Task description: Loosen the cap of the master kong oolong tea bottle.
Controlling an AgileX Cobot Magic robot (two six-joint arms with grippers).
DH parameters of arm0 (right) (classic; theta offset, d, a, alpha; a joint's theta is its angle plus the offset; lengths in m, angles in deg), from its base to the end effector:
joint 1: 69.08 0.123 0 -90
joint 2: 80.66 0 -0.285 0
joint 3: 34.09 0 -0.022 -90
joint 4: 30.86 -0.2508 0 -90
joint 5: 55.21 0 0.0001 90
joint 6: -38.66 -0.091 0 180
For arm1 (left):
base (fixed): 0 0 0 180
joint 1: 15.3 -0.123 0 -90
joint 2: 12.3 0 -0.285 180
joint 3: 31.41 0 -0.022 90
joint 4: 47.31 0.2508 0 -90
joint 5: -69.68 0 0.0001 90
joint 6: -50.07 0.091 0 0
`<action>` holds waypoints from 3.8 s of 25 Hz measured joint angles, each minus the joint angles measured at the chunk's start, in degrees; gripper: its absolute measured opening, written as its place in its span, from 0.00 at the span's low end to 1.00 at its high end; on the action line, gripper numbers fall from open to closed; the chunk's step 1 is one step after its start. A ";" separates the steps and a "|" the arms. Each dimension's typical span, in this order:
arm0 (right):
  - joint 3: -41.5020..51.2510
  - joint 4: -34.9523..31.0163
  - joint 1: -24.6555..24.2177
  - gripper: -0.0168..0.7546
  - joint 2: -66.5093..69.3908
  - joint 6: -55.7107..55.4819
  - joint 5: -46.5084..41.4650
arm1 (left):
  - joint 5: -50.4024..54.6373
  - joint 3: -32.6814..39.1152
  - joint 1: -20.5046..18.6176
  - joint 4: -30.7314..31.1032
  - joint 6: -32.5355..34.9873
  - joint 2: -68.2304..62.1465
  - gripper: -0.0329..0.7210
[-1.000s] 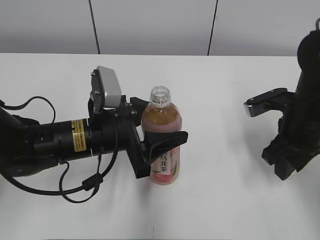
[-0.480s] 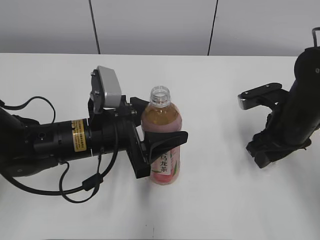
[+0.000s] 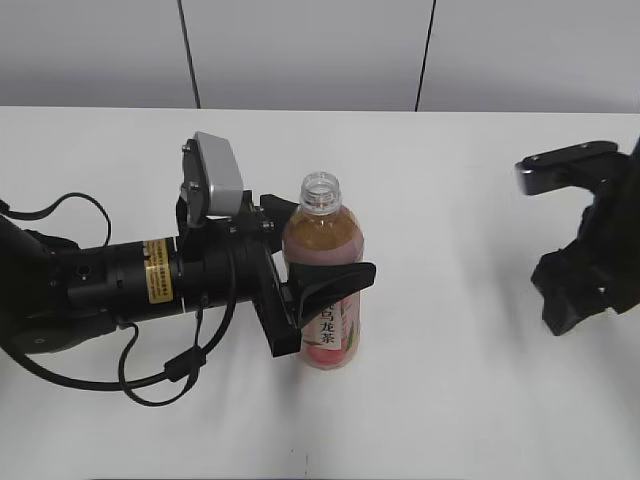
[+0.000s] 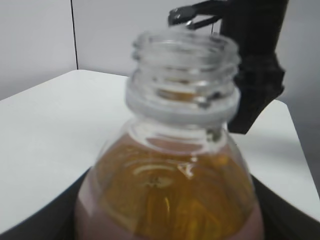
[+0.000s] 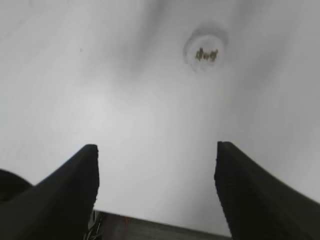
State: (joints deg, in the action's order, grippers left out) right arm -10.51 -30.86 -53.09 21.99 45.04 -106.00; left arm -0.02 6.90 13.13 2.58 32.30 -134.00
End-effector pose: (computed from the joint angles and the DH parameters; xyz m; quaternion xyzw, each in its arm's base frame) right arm 0.2714 0.0778 0.1797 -0.1939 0.9807 0.0022 0.0259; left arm 0.2492 -0.2091 0.1263 0.4407 0.6045 -0.4139 0.5186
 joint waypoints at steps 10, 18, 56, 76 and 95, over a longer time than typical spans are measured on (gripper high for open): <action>12.95 -1.12 0.00 0.73 -36.27 -1.20 -9.48 | 0.05 0.00 0.00 0.00 0.00 0.00 0.65; 20.09 -2.72 0.00 0.73 -70.58 -1.33 -10.33 | 0.12 0.00 0.00 0.00 0.00 0.00 0.68; 24.22 -3.15 0.00 0.69 -84.97 0.73 -12.06 | 10.80 0.00 0.00 2.95 -16.78 16.60 0.83; 24.22 -3.15 0.00 0.69 -84.97 0.78 -12.06 | 23.54 0.05 0.00 18.58 -40.92 41.23 0.83; 24.26 -3.15 0.00 0.69 -84.97 0.78 -12.06 | 29.82 0.16 0.00 20.15 -46.49 45.21 0.83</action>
State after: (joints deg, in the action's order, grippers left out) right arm 13.76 -34.01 -53.09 -62.99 45.82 -118.06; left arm 29.81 7.07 13.13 22.74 -14.19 -88.80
